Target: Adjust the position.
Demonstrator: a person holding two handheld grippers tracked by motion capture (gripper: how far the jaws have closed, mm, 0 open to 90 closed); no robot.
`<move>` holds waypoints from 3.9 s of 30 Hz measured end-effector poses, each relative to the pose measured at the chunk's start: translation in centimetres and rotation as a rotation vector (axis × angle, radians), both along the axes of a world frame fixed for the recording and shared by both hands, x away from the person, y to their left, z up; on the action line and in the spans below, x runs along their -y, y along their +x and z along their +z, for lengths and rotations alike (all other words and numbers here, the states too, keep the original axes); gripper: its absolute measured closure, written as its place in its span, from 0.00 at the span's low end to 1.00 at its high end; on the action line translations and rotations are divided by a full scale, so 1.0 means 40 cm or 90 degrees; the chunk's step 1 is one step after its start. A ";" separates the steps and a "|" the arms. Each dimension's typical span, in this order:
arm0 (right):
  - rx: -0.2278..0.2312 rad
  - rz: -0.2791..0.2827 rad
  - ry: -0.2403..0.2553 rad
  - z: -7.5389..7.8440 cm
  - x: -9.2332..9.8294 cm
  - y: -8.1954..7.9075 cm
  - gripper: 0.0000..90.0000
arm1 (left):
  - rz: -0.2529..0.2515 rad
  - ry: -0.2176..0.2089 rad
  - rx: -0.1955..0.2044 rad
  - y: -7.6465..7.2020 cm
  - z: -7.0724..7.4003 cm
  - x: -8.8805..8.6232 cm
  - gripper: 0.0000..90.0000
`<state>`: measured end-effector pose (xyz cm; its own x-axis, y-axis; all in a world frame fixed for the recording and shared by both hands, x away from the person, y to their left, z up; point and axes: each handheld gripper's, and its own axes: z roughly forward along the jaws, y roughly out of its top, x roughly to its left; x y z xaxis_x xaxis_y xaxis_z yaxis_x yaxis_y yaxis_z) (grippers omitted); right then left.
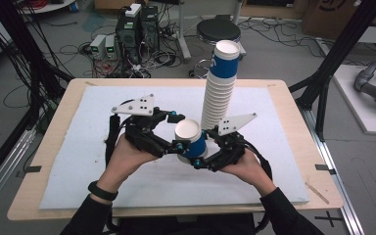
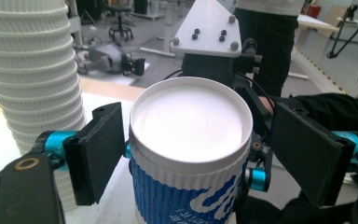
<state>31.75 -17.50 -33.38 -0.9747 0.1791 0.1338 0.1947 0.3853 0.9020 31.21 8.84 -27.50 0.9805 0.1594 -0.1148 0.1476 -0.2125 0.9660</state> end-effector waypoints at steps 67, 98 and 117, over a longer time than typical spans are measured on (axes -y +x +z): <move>0.018 -0.002 0.053 0.033 0.028 -0.004 0.21 | 0.006 -0.018 0.000 0.005 0.006 -0.028 0.31; 0.015 0.019 -0.032 0.041 0.029 -0.003 0.21 | -0.020 0.072 -0.017 0.010 0.006 -0.021 0.32; 0.011 -0.018 0.067 0.053 0.046 -0.002 0.17 | 0.007 -0.037 0.001 0.009 0.014 -0.042 0.32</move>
